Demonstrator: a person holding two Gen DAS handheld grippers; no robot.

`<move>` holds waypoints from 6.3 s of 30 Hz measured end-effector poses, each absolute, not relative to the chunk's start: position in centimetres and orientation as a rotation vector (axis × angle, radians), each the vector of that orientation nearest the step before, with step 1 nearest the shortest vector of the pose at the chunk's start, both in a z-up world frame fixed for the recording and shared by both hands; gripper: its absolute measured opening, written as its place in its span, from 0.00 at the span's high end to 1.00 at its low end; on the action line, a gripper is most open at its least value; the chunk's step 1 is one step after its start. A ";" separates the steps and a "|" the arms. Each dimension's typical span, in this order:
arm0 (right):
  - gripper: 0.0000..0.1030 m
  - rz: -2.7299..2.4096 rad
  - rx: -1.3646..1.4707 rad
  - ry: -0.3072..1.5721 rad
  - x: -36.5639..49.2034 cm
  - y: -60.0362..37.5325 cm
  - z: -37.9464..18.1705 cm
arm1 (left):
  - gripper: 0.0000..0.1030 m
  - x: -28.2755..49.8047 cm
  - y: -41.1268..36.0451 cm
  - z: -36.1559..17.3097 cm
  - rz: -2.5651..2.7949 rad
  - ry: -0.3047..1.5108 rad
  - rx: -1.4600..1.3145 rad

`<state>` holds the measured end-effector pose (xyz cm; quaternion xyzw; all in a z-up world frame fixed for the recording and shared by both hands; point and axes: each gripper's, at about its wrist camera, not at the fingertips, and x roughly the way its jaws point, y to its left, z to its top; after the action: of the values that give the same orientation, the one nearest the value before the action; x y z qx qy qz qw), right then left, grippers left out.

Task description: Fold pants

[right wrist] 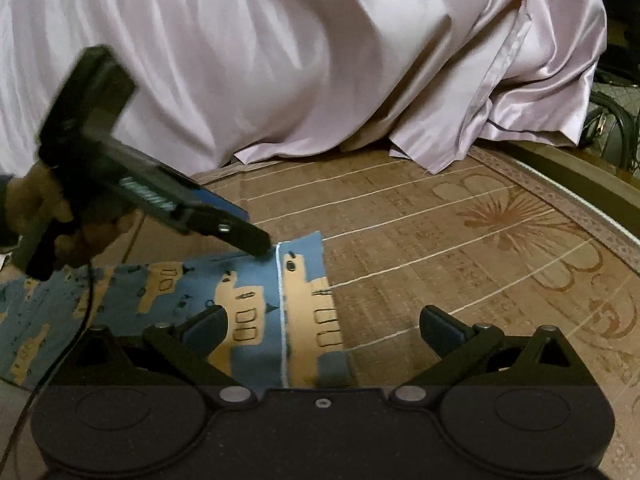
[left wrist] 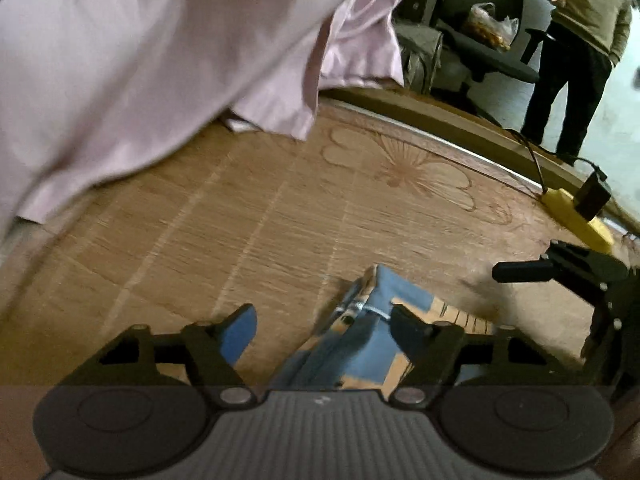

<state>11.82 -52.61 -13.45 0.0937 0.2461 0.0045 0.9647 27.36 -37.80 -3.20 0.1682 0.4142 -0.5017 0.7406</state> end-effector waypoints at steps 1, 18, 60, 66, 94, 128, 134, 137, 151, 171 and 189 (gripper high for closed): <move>0.01 0.010 0.183 0.498 11.8 -52.7 -13.5 | 0.38 27.8 -38.3 -3.5 -1.105 0.950 0.356; 0.01 0.159 0.095 0.511 11.6 -53.4 -13.4 | 0.90 21.7 -37.8 -2.9 -1.158 0.657 0.582; 0.89 0.353 0.015 0.679 16.0 -54.5 -12.1 | 0.82 21.2 -33.0 -2.4 -1.120 0.549 0.470; 0.91 0.250 -0.092 0.670 15.3 -52.0 -11.3 | 0.71 23.7 -31.2 -2.2 -1.087 0.744 0.260; 0.42 0.408 -0.310 0.585 12.6 -34.6 -10.4 | 0.40 25.9 -14.9 -7.3 -0.795 1.117 -0.517; 0.46 0.446 -0.332 0.603 10.8 -33.3 -11.4 | 0.30 26.8 -16.7 -6.6 -0.802 1.129 -0.380; 0.51 0.417 -0.441 0.582 10.1 -31.7 -11.8 | 0.53 26.3 -19.5 -5.5 -0.720 1.127 -0.222; 0.54 0.402 -0.450 0.582 10.1 -31.6 -11.8 | 0.63 26.3 -20.2 -5.4 -0.682 1.137 -0.185; 0.84 0.365 -0.480 0.539 9.4 -31.8 -11.9 | 0.91 25.7 -19.6 -4.7 -0.642 1.146 -0.238; 0.85 0.490 -0.490 0.414 7.7 -27.6 -8.0 | 0.92 23.4 -13.1 0.1 -0.584 1.042 -0.233; 0.85 0.705 -0.517 0.380 8.4 -19.2 -7.6 | 0.93 22.0 -2.8 0.1 -0.444 1.016 -0.262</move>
<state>8.43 -19.24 -7.56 -0.2489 0.1830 0.3392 0.8885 22.03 -2.79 0.07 -0.1242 0.4811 -0.2103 0.8420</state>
